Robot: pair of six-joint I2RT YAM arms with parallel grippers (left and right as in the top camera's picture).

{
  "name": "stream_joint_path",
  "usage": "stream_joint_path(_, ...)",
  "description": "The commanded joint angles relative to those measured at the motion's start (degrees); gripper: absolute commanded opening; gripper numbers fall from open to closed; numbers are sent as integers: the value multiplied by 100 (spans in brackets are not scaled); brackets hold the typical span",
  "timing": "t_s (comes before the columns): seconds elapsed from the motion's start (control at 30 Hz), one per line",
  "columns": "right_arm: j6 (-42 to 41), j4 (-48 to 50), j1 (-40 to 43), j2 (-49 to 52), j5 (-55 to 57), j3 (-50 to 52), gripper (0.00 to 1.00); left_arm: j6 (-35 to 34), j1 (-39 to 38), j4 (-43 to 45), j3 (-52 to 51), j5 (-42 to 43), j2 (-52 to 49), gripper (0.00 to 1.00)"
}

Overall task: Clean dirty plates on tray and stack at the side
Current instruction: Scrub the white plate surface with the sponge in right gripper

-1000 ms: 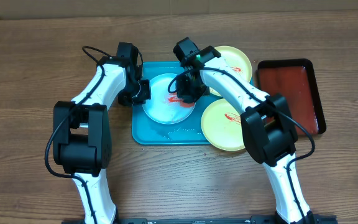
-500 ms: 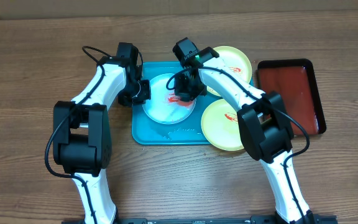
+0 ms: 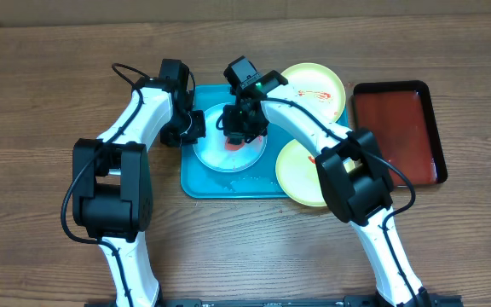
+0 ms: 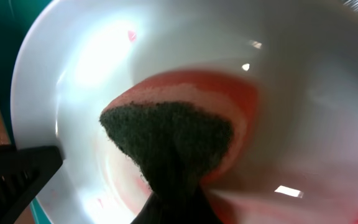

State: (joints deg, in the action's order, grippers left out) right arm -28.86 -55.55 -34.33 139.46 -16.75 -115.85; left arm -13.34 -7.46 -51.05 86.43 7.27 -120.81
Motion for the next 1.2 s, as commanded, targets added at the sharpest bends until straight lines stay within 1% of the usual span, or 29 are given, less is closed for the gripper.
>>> stream_joint_path(0.0, 168, -155, -136, 358, -212, 24, 4, 4, -55, 2, -83, 24, -81, 4)
stream_joint_path(0.1, 216, -452, -87, 350, 170, -92, 4, 2, -55, 4, -83, 24, -81, 4)
stream_joint_path(0.2, 308, -870, -63, 350, 844, -326, 4, 4, -55, 4, -83, 24, -81, 4)
stream_joint_path(0.33, 380, -1178, -74, 350, 1637, -575, 4, 4, -55, 7, -83, 22, -81, 4)
stream_joint_path(0.53, 378, -1276, -74, 350, 2647, -691, 4, 4, -55, -11, -83, 22, -81, 4)
stream_joint_path(0.63, 372, -1246, -81, 350, 2857, -691, 4, 4, -55, -9, -83, 22, -81, 4)
stream_joint_path(0.83, 313, -1012, -87, 363, 2715, -656, 4, 4, -55, -13, -83, 22, -81, 4)
stream_joint_path(1.1, 315, -588, -120, 551, 876, -623, 4, 2, -55, -22, -83, 24, -81, 4)
stream_joint_path(1.17, 317, -560, -160, 612, 562, -610, 4, 2, -55, -37, -83, 24, -81, 4)
